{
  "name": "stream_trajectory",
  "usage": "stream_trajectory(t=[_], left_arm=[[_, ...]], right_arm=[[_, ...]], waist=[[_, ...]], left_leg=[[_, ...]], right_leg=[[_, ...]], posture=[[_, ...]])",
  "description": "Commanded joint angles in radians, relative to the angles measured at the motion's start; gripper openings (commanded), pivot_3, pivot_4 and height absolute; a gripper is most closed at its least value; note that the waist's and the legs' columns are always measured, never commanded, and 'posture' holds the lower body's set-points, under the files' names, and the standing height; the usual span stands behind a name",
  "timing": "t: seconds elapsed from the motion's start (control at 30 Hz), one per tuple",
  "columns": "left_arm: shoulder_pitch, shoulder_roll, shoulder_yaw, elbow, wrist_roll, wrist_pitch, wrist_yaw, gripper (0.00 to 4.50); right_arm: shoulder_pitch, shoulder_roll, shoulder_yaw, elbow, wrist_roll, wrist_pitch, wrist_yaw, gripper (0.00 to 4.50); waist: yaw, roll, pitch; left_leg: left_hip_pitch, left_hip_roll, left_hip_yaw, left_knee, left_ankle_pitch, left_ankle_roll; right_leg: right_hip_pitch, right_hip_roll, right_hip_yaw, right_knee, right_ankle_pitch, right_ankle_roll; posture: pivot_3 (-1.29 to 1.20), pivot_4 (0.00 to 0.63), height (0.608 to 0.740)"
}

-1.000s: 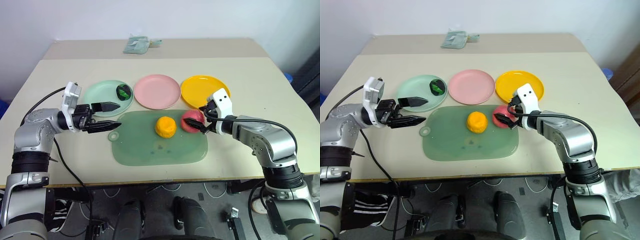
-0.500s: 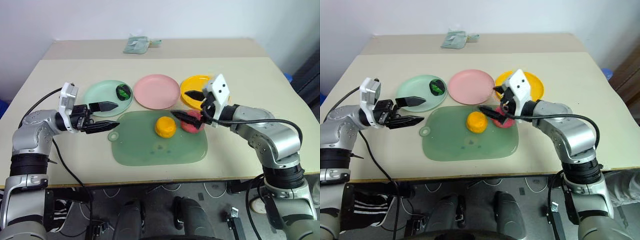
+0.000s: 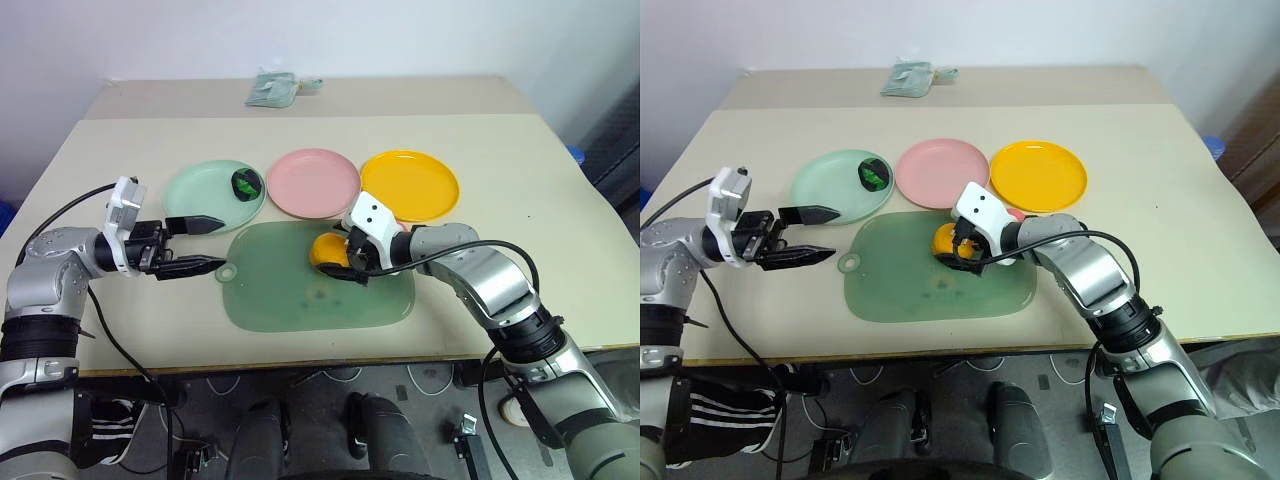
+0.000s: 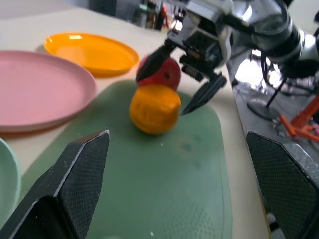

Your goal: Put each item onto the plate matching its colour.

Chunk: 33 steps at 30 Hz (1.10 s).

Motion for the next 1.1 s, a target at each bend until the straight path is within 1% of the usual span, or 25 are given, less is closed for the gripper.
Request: stream_trajectory(t=[0.03, 0.13, 0.23, 0.27, 0.3, 0.33, 0.37, 0.47, 0.53, 0.57, 0.67, 0.77, 0.87, 0.9, 0.97, 1.0, 1.07, 1.1], left_arm=[[0.005, 0.016, 0.018, -0.041, -0.005, -0.014, 0.004, 4.45], [0.011, 0.012, 0.022, -0.053, -0.010, -0.012, 0.012, 4.45], [0.008, 0.007, 0.023, -0.052, -0.008, -0.020, 0.020, 4.50], [0.007, 0.006, 0.022, -0.051, -0.008, -0.022, 0.022, 4.50], [0.003, 0.005, 0.023, -0.050, -0.011, -0.020, 0.024, 4.50], [-0.001, 0.003, 0.024, -0.049, -0.014, -0.017, 0.027, 4.50], [-0.004, 0.002, 0.025, -0.049, -0.017, -0.015, 0.029, 4.50], [-0.022, -0.015, 0.036, -0.040, -0.033, -0.006, 0.049, 4.50], [-0.039, -0.031, 0.044, -0.032, -0.042, -0.007, 0.068, 4.50], [-0.053, -0.046, 0.050, -0.023, -0.040, -0.022, 0.087, 4.50], [-0.090, -0.079, 0.057, 0.002, -0.030, -0.047, 0.139, 4.50], [-0.130, -0.124, 0.053, 0.046, 0.015, -0.099, 0.242, 4.50], [-0.126, -0.161, 0.027, 0.015, 0.033, -0.079, 0.311, 4.50], [-0.123, -0.170, 0.027, 0.002, 0.026, -0.064, 0.322, 4.50], [-0.120, -0.184, 0.031, -0.013, 0.028, -0.063, 0.348, 4.50], [-0.115, -0.186, 0.029, -0.025, 0.027, -0.057, 0.350, 4.50], [-0.110, -0.186, 0.030, -0.037, 0.025, -0.058, 0.350, 4.50], [-0.110, -0.186, 0.032, -0.039, 0.022, -0.056, 0.351, 4.50]], right_arm=[[-0.031, 0.012, -0.005, 0.013, -0.026, -0.005, 0.008, 4.50], [-0.028, 0.006, 0.021, 0.032, -0.061, -0.018, 0.022, 4.50], [-0.015, 0.016, 0.027, 0.046, -0.069, -0.020, 0.036, 3.65], [-0.013, 0.017, 0.026, 0.047, -0.074, -0.022, 0.037, 3.21], [-0.016, 0.025, 0.011, 0.044, -0.070, -0.019, 0.031, 2.90], [-0.025, 0.042, -0.024, 0.036, -0.052, -0.012, 0.019, 2.86], [-0.036, 0.067, -0.070, 0.024, -0.017, 0.005, 0.009, 2.86], [-0.107, 0.185, -0.285, -0.002, 0.160, 0.092, -0.041, 2.86], [-0.157, 0.235, -0.394, 0.038, 0.201, 0.098, -0.112, 2.86], [-0.179, 0.234, -0.424, 0.090, 0.172, 0.064, -0.157, 2.86], [-0.220, 0.190, -0.429, 0.255, 0.032, -0.075, -0.268, 2.86], [-0.256, 0.139, -0.425, 0.477, -0.093, -0.217, -0.387, 2.86], [-0.254, 0.127, -0.404, 0.657, -0.149, -0.376, -0.384, 2.86], [-0.254, 0.130, -0.402, 0.706, -0.158, -0.416, -0.379, 2.86], [-0.252, 0.130, -0.390, 0.790, -0.185, -0.466, -0.370, 2.86], [-0.254, 0.136, -0.398, 0.817, -0.175, -0.475, -0.353, 2.86], [-0.257, 0.144, -0.407, 0.845, -0.160, -0.484, -0.321, 3.87], [-0.259, 0.146, -0.409, 0.852, -0.161, -0.496, -0.316, 4.22]], waist=[[0.001, 0.000, 0.000], [0.001, 0.000, 0.000], [0.000, 0.000, 0.000], [0.000, 0.000, 0.000], [0.000, 0.000, 0.000], [0.000, 0.000, 0.000], [0.000, 0.000, 0.000], [0.001, 0.000, 0.000], [0.001, 0.000, 0.000], [0.003, 0.000, 0.000], [0.009, -0.003, -0.002], [0.009, -0.003, -0.002], [-0.003, -0.002, -0.001], [-0.008, -0.002, -0.001], [-0.017, -0.002, -0.001], [-0.024, -0.002, -0.001], [-0.032, -0.001, -0.001], [-0.033, -0.001, -0.001]], left_leg=[[0.000, 0.000, 0.000, 0.000, 0.000, 0.000], [0.000, 0.000, 0.000, 0.000, 0.000, 0.000], [0.000, 0.000, 0.000, 0.000, 0.000, 0.000], [0.000, 0.000, 0.000, 0.000, 0.000, 0.000], [0.000, 0.000, 0.000, 0.000, 0.000, 0.000], [0.000, 0.000, 0.000, 0.000, 0.000, 0.000], [0.000, 0.000, 0.000, 0.000, 0.000, 0.000], [0.000, 0.000, 0.000, 0.000, 0.000, 0.000], [-0.001, 0.000, 0.001, 0.000, 0.000, 0.000], [-0.001, 0.000, 0.001, 0.000, 0.000, -0.001], [0.000, 0.000, 0.000, 0.000, 0.000, -0.001], [0.000, -0.002, 0.000, 0.000, 0.000, -0.001], [-0.001, -0.002, 0.002, -0.001, 0.000, -0.001], [-0.001, -0.002, 0.002, -0.002, 0.000, 0.000], [-0.001, -0.001, 0.003, -0.003, 0.000, 0.000], [-0.001, -0.001, 0.004, -0.003, 0.000, 0.000], [-0.001, -0.001, 0.004, -0.003, 0.001, -0.001], [-0.001, 0.000, 0.004, -0.003, 0.001, -0.001]], right_leg=[[0.000, 0.000, 0.000, 0.000, 0.000, 0.000], [0.000, 0.000, 0.000, 0.000, 0.000, 0.000], [0.000, 0.000, 0.000, 0.000, 0.000, 0.000], [0.000, 0.000, 0.000, 0.000, 0.000, 0.000], [0.000, 0.000, 0.000, 0.000, 0.000, 0.000], [0.000, 0.000, 0.000, 0.000, 0.000, 0.000], [0.000, 0.000, 0.000, 0.000, 0.000, 0.000], [-0.001, 0.000, 0.000, 0.001, 0.000, 0.000], [-0.002, 0.000, 0.000, 0.002, 0.000, 0.001], [-0.002, 0.000, 0.000, 0.003, 0.001, 0.001], [-0.001, 0.000, 0.000, 0.004, 0.000, 0.001], [0.000, -0.002, 0.000, 0.002, 0.000, 0.000], [-0.001, -0.001, 0.001, 0.002, 0.001, 0.001], [-0.002, -0.001, 0.002, 0.002, 0.002, 0.004], [-0.005, 0.001, 0.004, 0.003, 0.003, 0.004], [-0.006, 0.001, 0.004, 0.005, 0.002, 0.004], [-0.008, 0.001, 0.004, 0.008, 0.002, 0.004], [-0.009, 0.001, 0.005, 0.008, 0.002, 0.004]], posture=[[0.00, 0.150, 0.740], [0.00, 0.150, 0.740], [0.00, 0.150, 0.740], [0.00, 0.150, 0.740], [0.00, 0.150, 0.740], [0.00, 0.150, 0.740], [0.00, 0.150, 0.740], [0.00, 0.150, 0.740], [0.00, 0.150, 0.740], [0.00, 0.150, 0.740], [0.00, 0.150, 0.740], [0.00, 0.150, 0.740], [0.00, 0.150, 0.740], [0.00, 0.150, 0.740], [0.00, 0.150, 0.740], [0.00, 0.150, 0.740], [0.00, 0.150, 0.740], [0.00, 0.150, 0.740]])
